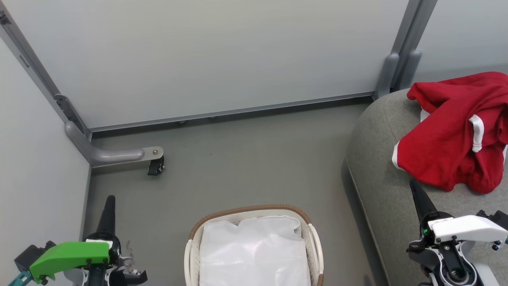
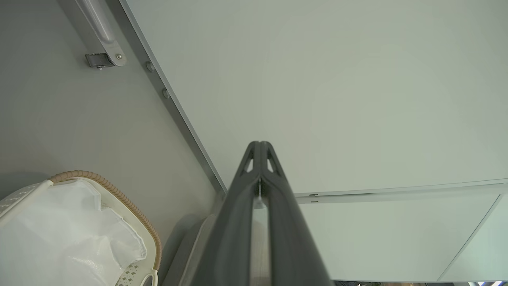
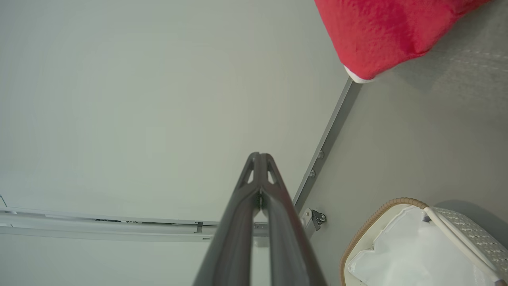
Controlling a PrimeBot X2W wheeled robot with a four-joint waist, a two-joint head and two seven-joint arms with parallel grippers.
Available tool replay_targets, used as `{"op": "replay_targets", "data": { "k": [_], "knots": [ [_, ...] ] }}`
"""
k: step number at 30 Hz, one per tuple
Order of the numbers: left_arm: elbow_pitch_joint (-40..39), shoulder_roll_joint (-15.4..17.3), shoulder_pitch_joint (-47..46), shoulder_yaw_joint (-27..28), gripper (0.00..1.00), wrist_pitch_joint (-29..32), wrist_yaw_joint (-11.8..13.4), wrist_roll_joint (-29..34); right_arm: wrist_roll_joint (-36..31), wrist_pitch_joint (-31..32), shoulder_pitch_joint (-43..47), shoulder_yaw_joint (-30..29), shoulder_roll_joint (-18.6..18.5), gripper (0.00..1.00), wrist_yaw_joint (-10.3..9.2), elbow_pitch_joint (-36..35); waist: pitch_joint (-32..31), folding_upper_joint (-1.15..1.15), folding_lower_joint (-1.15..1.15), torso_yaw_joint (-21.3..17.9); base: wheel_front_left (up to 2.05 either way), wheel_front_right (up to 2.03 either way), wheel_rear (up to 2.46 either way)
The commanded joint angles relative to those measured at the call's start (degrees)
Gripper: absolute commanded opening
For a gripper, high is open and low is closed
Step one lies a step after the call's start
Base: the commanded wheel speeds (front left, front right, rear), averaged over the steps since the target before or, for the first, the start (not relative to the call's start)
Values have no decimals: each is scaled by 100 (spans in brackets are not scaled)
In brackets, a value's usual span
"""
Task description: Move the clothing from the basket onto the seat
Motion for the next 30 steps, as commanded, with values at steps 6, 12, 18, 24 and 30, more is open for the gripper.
{"op": "replay_targets", "data": {
  "k": [6, 12, 18, 24, 30],
  "knots": [
    [-57, 32, -149, 54, 0, 94, -42, -315, 361, 101, 48, -50, -38, 0, -5, -76, -14, 0, 0, 16, 0, 0, 0],
    [-65, 33, -185, 87, 0, 158, -48, -538, 618, 168, 62, -72, -41, 0, -4, -99, -27, 0, 0, 31, 0, 0, 0],
    [-67, 35, -190, 117, 0, 225, -55, -753, 867, 229, 72, -94, -43, 0, -4, -117, -41, 0, 0, 46, 0, 0, 0],
    [-75, 36, -223, 142, 0, 283, -52, -962, 1103, 286, 81, -117, -44, 0, -5, -137, -54, 0, 0, 61, 0, 0, 0],
    [-78, 37, -230, 162, 0, 340, -58, -1121, 1293, 339, 93, -135, -46, 0, -5, -156, -66, 0, 0, 75, 0, 0, 0]
  ]
}}
